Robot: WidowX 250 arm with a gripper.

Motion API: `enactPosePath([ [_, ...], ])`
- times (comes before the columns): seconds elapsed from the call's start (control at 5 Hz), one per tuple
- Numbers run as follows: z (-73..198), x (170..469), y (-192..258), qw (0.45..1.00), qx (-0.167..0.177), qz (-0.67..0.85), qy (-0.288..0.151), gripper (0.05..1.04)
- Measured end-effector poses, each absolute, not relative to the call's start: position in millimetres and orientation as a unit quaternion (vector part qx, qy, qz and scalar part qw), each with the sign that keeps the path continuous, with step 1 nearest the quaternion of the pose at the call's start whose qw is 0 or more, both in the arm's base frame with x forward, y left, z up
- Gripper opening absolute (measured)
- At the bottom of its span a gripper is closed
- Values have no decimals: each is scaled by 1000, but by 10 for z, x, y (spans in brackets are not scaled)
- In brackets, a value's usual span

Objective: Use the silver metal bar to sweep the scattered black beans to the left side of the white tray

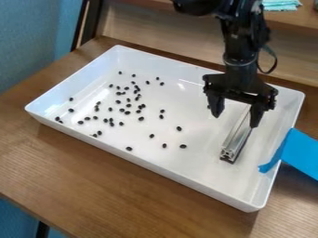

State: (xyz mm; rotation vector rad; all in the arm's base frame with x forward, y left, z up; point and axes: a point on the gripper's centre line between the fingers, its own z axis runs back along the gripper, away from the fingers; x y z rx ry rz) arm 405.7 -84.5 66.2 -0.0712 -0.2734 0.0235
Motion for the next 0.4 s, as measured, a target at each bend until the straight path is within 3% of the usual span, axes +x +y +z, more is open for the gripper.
enactPosePath([
  [0.4,530,4056,-904,991,-33,10,-126,964],
])
